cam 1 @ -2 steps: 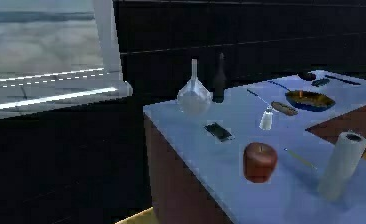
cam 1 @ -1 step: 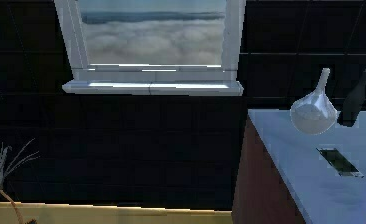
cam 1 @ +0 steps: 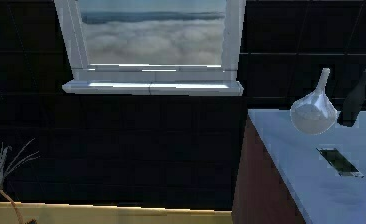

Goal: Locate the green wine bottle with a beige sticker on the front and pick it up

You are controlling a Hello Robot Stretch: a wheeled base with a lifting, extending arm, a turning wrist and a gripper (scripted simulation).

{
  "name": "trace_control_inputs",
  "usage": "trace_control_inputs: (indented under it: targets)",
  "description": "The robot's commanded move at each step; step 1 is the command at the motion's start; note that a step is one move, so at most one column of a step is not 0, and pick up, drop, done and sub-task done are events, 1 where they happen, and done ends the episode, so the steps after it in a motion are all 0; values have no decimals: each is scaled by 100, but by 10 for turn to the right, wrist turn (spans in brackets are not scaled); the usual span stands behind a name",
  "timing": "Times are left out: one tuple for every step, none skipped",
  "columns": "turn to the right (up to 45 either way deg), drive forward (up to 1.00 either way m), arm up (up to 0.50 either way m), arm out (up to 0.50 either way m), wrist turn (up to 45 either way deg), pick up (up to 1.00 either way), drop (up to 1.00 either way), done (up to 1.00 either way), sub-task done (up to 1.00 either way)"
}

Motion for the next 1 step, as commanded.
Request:
trace_control_inputs:
  targets:
    - [0, 0, 38, 0, 0, 0, 0, 0, 0]
